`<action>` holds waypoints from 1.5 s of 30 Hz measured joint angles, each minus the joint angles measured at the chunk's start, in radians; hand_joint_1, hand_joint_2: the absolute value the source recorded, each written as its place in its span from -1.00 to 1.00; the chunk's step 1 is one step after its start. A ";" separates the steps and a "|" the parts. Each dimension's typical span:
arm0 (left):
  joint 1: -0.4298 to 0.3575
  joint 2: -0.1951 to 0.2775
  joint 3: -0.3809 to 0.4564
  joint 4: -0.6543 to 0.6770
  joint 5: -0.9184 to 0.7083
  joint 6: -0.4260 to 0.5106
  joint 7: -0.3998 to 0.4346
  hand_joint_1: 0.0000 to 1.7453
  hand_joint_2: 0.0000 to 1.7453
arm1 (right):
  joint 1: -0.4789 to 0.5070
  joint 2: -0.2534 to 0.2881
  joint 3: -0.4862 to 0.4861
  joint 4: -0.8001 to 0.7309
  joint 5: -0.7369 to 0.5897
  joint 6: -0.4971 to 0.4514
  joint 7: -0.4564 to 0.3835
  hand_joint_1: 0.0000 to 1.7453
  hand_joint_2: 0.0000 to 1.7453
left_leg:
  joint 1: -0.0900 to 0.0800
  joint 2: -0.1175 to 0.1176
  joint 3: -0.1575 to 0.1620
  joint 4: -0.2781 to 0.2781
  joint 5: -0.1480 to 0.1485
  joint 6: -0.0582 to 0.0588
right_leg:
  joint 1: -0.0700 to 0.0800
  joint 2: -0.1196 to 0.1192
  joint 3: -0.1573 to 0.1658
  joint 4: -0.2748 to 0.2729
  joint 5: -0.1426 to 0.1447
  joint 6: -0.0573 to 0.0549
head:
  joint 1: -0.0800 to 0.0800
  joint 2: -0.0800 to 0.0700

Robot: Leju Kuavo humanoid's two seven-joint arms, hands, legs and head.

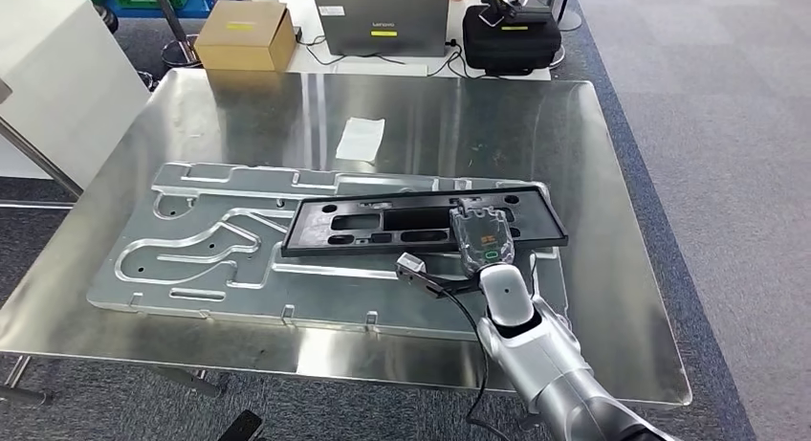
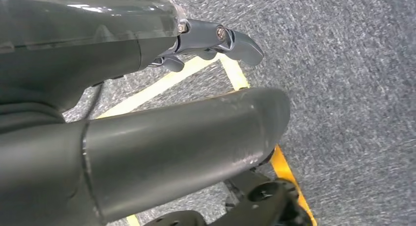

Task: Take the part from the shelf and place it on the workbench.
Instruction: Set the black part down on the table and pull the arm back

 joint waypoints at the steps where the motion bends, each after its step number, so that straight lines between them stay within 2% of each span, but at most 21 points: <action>1: 0.000 0.000 0.000 0.000 0.000 -0.002 -0.001 -1.00 -1.00 | 0.000 0.000 0.000 0.005 0.000 -0.003 0.000 -1.00 -1.00 | -0.002 0.000 0.005 -0.017 0.002 0.005 | 0.001 0.000 -0.002 0.000 -0.001 0.005 | 0.000 0.000; 5: 0.005 -0.003 -0.002 0.000 0.009 -0.003 -0.009 -1.00 -1.00 | 0.000 0.000 -0.002 0.017 0.002 -0.020 0.000 -1.00 -1.00 | 0.002 0.002 0.014 -0.031 0.017 0.031 | 0.003 0.000 -0.010 0.021 -0.020 0.029 | 0.002 0.000; 8: 0.005 -0.004 -0.001 0.000 0.017 -0.004 -0.013 -1.00 -1.00 | 0.002 -0.001 -0.006 0.023 0.002 -0.032 0.000 -1.00 -1.00 | 0.005 0.004 0.018 -0.036 0.019 0.042 | -0.003 -0.002 -0.086 0.183 -0.107 0.043 | 0.007 0.000; 10: 0.006 -0.004 -0.001 0.000 0.018 -0.006 -0.013 -1.00 -1.00 | 0.005 -0.003 -0.010 0.026 0.002 -0.039 0.000 -1.00 -1.00 | 0.004 0.004 0.018 -0.035 0.017 0.043 | -0.006 -0.003 -0.133 0.272 -0.131 0.048 | 0.008 0.000; 12: 0.006 -0.004 -0.001 0.000 0.018 -0.007 -0.011 -1.00 -1.00 | 0.006 -0.004 -0.013 0.028 0.002 -0.041 -0.002 -1.00 -1.00 | 0.004 0.003 0.021 -0.035 0.016 0.041 | -0.008 -0.003 -0.109 0.219 -0.085 0.046 | 0.008 0.000; 15: 0.005 -0.006 -0.001 0.000 0.018 -0.009 -0.009 -1.00 -1.00 | 0.006 -0.004 -0.016 0.029 0.002 -0.042 -0.006 -1.00 -1.00 | 0.001 0.001 0.024 -0.032 0.011 0.032 | -0.002 -0.004 -0.011 0.025 -0.006 0.031 | 0.007 0.000; 17: 0.005 -0.007 -0.001 0.000 0.018 -0.010 -0.006 -1.00 -1.00 | 0.007 -0.003 -0.016 0.031 0.002 -0.042 -0.007 -1.00 -1.00 | 0.000 0.001 0.024 -0.033 0.010 0.021 | 0.004 -0.004 0.005 -0.011 -0.002 0.023 | 0.007 0.000; 20: 0.005 -0.006 -0.001 0.000 0.019 -0.010 -0.005 -1.00 -1.00 | 0.009 -0.002 -0.016 0.033 0.002 -0.042 -0.008 -1.00 -1.00 | 0.001 0.001 0.021 -0.021 -0.003 0.004 | -0.003 -0.005 0.011 -0.022 0.006 0.008 | 0.006 0.000; 22: 0.005 -0.006 -0.001 0.000 0.019 -0.010 -0.004 -1.00 -1.00 | 0.009 0.000 -0.016 0.034 0.003 -0.042 -0.008 -1.00 -1.00 | 0.004 0.002 -0.015 0.063 -0.054 -0.005 | -0.006 -0.007 0.017 -0.029 0.009 -0.001 | 0.002 0.000; 24: 0.007 -0.006 -0.001 0.000 0.019 -0.012 -0.004 -1.00 -1.00 | 0.012 0.000 -0.016 0.036 0.003 -0.042 -0.008 -1.00 -1.00 | 0.006 0.002 -0.076 0.194 -0.113 -0.014 | -0.005 -0.008 0.017 -0.028 0.008 -0.005 | -0.002 0.000; 25: 0.008 -0.006 -0.001 0.000 0.020 -0.013 -0.004 -1.00 -1.00 | 0.014 0.000 -0.016 0.038 0.003 -0.042 -0.009 -1.00 -1.00 | 0.007 0.002 -0.096 0.234 -0.121 -0.017 | -0.005 -0.007 0.017 -0.028 0.007 -0.005 | -0.002 0.000; 26: 0.009 -0.006 -0.001 0.000 0.022 -0.015 -0.004 -1.00 -1.00 | 0.017 0.000 -0.016 0.040 0.003 -0.042 -0.009 -1.00 -1.00 | 0.008 0.002 -0.099 0.239 -0.112 -0.019 | -0.005 -0.007 0.017 -0.026 0.006 -0.005 | -0.002 0.000; 27: 0.009 -0.006 -0.001 0.000 0.024 -0.017 -0.004 -1.00 -1.00 | 0.018 0.000 -0.017 0.042 0.003 -0.042 -0.009 -1.00 -1.00 | 0.010 0.002 -0.081 0.203 -0.084 -0.020 | -0.006 -0.007 0.018 -0.022 0.005 -0.003 | -0.002 0.000; 29: 0.008 -0.005 -0.001 0.000 0.032 -0.024 -0.004 -1.00 -1.00 | 0.020 0.000 -0.018 0.043 0.003 -0.044 -0.009 -1.00 -1.00 | 0.013 0.002 -0.016 0.071 -0.023 -0.020 | -0.006 -0.005 0.015 -0.010 0.001 0.004 | -0.003 0.000; 31: 0.006 -0.004 -0.001 0.000 0.039 -0.032 -0.006 -1.00 -1.00 | 0.020 0.000 -0.021 0.045 0.003 -0.047 -0.010 -1.00 -1.00 | 0.011 0.000 0.018 -0.005 0.002 -0.010 | -0.003 -0.002 0.007 0.002 -0.003 0.015 | -0.003 0.000; 36: 0.006 -0.004 0.001 0.000 0.048 -0.040 -0.010 -1.00 -1.00 | 0.022 -0.001 -0.028 0.051 0.003 -0.049 -0.014 -1.00 -1.00 | 0.010 0.000 0.013 -0.019 0.016 0.022 | -0.004 -0.001 -0.001 0.004 0.000 0.038 | -0.004 0.000; 39: 0.005 -0.004 0.001 0.000 0.049 -0.041 -0.011 -1.00 -1.00 | 0.022 -0.001 -0.029 0.051 0.003 -0.049 -0.014 -1.00 -1.00 | 0.011 0.002 0.012 -0.021 0.020 0.027 | -0.006 -0.001 -0.004 0.011 -0.011 0.040 | -0.004 0.000; 40: 0.004 -0.004 0.001 0.000 0.050 -0.041 -0.011 -1.00 -1.00 | 0.022 -0.001 -0.030 0.051 0.003 -0.049 -0.014 -1.00 -1.00 | 0.011 0.002 0.011 -0.022 0.022 0.031 | -0.007 -0.002 -0.008 0.024 -0.027 0.042 | -0.002 0.000; 43: 0.003 -0.004 0.001 0.000 0.052 -0.044 -0.012 -1.00 -1.00 | 0.026 -0.001 -0.032 0.056 0.003 -0.049 -0.017 -1.00 -1.00 | 0.009 0.005 -0.022 -0.023 0.047 0.041 | -0.011 -0.003 -0.064 0.212 -0.149 0.052 | 0.004 0.000; 44: 0.003 -0.004 0.001 0.000 0.053 -0.045 -0.012 -1.00 -1.00 | 0.028 -0.001 -0.032 0.058 0.003 -0.049 -0.018 -1.00 -1.00 | 0.008 0.005 -0.036 -0.023 0.058 0.041 | -0.012 -0.003 -0.058 0.237 -0.163 0.052 | 0.004 0.000; 45: 0.003 -0.004 0.002 0.000 0.053 -0.045 -0.012 -1.00 -1.00 | 0.028 -0.002 -0.032 0.059 0.003 -0.050 -0.019 -1.00 -1.00 | 0.008 0.004 -0.046 -0.023 0.067 0.039 | -0.012 -0.003 -0.018 0.191 -0.141 0.049 | 0.004 0.000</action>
